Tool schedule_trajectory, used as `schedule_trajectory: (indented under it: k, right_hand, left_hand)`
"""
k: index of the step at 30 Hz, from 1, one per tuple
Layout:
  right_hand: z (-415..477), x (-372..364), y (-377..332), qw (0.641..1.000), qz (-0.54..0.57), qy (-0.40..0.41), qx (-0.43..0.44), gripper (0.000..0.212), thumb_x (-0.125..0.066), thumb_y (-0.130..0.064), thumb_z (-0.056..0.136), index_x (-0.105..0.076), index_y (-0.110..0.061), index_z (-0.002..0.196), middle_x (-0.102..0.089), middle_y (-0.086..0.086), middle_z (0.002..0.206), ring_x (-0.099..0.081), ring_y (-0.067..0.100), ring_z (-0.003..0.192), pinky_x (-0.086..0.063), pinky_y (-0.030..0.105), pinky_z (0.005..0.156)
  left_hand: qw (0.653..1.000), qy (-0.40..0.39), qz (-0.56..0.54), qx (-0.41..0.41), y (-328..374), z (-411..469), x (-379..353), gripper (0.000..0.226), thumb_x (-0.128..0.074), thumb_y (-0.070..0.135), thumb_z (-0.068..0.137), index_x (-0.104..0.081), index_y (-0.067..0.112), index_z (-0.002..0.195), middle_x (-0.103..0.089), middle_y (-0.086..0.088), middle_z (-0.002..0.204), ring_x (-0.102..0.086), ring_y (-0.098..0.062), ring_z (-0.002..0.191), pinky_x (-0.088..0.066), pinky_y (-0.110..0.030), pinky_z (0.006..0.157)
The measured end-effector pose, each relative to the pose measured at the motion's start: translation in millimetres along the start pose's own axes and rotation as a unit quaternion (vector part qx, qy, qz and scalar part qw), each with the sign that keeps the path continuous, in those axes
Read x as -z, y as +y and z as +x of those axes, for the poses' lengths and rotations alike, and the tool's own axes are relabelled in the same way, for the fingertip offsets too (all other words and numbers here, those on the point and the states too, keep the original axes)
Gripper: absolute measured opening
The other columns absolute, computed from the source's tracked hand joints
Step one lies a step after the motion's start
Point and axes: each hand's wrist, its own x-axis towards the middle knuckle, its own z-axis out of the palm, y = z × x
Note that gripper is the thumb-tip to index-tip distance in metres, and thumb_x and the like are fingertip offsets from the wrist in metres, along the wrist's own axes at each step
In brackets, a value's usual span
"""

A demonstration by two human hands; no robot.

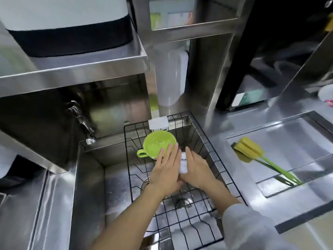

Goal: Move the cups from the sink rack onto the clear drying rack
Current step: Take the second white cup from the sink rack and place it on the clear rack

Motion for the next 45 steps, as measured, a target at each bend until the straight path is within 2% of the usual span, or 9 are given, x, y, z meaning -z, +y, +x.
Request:
schedule_trajectory:
  k: [4, 8, 13, 17, 21, 25, 27, 33, 45]
  right_hand:
    - [-1, 0, 0, 1.000, -0.020, 0.004, -0.007, 0.080, -0.067, -0.031, 0.069, -0.027, -0.008, 0.135, -0.049, 0.018, 0.125, -0.049, 0.036, 0.114, -0.037, 0.041, 0.092]
    - [-9, 5, -3, 1.000, -0.019, 0.002, -0.008, 0.074, -0.067, -0.032, 0.067, -0.034, -0.012, 0.129, -0.052, 0.015, 0.121, -0.051, 0.035, 0.113, -0.041, 0.043, 0.091]
    - [-21, 25, -20, 0.999, 0.007, 0.039, 0.018, 0.079, -0.069, -0.036, 0.065, -0.033, -0.015, 0.132, -0.053, 0.012, 0.123, -0.049, 0.032, 0.115, -0.041, 0.041, 0.094]
    - [-34, 44, -50, 0.995, 0.006, 0.077, 0.060, 0.084, -0.071, -0.043, 0.060, -0.036, -0.018, 0.133, -0.055, 0.008, 0.122, -0.050, 0.029, 0.114, -0.042, 0.041, 0.094]
    - [-48, 62, -101, 0.990, 0.013, 0.101, 0.098, 0.085, -0.071, -0.043, 0.062, -0.033, -0.022, 0.136, -0.051, 0.002, 0.132, -0.047, 0.023, 0.119, -0.040, 0.037, 0.099]
    - [-78, 57, -215, 0.975, -0.009, 0.126, 0.180, 0.081, -0.070, -0.043, 0.066, -0.033, -0.021, 0.135, -0.053, 0.001, 0.128, -0.049, 0.022, 0.118, -0.041, 0.035, 0.095]
    - [-85, 64, -222, 0.973, 0.004, 0.130, 0.191, 0.083, -0.070, -0.040, 0.066, -0.032, -0.021, 0.136, -0.052, 0.000, 0.129, -0.047, 0.021, 0.118, -0.040, 0.034, 0.096]
    - [-101, 45, -297, 0.948, 0.000, 0.182, 0.261, 0.079, -0.072, -0.036, 0.067, -0.036, -0.020, 0.135, -0.051, 0.002, 0.130, -0.047, 0.025, 0.119, -0.036, 0.035, 0.096]
    - [-134, -34, -515, 0.901, 0.068, 0.172, 0.393, 0.080, -0.071, -0.039, 0.070, -0.033, -0.017, 0.136, -0.050, 0.004, 0.133, -0.045, 0.025, 0.121, -0.037, 0.039, 0.100]
  left_hand:
    - [1.000, -0.005, -0.014, 0.002, 2, 0, -5, 0.096, -0.070, 0.052, 0.041, -0.051, 0.003, 0.121, -0.048, -0.021, 0.138, -0.037, -0.035, 0.133, 0.000, -0.044, 0.110]
    - [1.000, 0.000, -0.029, 0.001, 6, -5, 3, 0.089, -0.072, 0.053, 0.039, -0.057, 0.004, 0.112, -0.049, -0.020, 0.137, -0.037, -0.034, 0.133, 0.001, -0.042, 0.111]
    - [0.983, 0.097, -0.156, -0.006, -3, -15, 21, 0.081, -0.068, 0.034, 0.058, -0.040, 0.007, 0.129, -0.045, -0.011, 0.140, -0.035, -0.026, 0.135, 0.004, -0.029, 0.109]
    - [0.965, 0.157, -0.211, -0.009, -18, -31, 49, 0.080, -0.060, 0.033, 0.059, -0.037, 0.010, 0.132, -0.046, -0.005, 0.138, -0.043, -0.022, 0.125, -0.007, -0.023, 0.106]
    - [0.951, 0.222, -0.215, 0.012, -42, -60, 81, 0.079, -0.050, 0.039, 0.054, -0.042, 0.013, 0.128, -0.051, -0.002, 0.133, -0.045, -0.018, 0.118, -0.010, -0.023, 0.105]
    - [0.918, 0.326, -0.221, 0.038, -122, -134, 117, 0.080, -0.061, 0.031, 0.055, -0.041, 0.015, 0.131, -0.046, -0.002, 0.140, -0.041, -0.017, 0.127, -0.022, -0.026, 0.106]
    - [0.911, 0.326, -0.252, 0.028, -119, -138, 126, 0.082, -0.065, 0.028, 0.058, -0.038, 0.017, 0.134, -0.041, -0.001, 0.143, -0.034, -0.015, 0.132, -0.028, -0.030, 0.108]
    - [0.880, 0.401, -0.251, 0.045, -165, -203, 159, 0.076, -0.048, 0.029, 0.056, -0.037, 0.012, 0.130, -0.048, -0.009, 0.136, -0.034, -0.015, 0.126, -0.019, -0.015, 0.107]
    - [0.872, 0.460, -0.128, 0.107, -335, -366, 204, 0.072, -0.063, 0.022, 0.059, -0.045, 0.006, 0.126, -0.053, -0.012, 0.132, -0.040, -0.019, 0.127, -0.031, -0.044, 0.107]
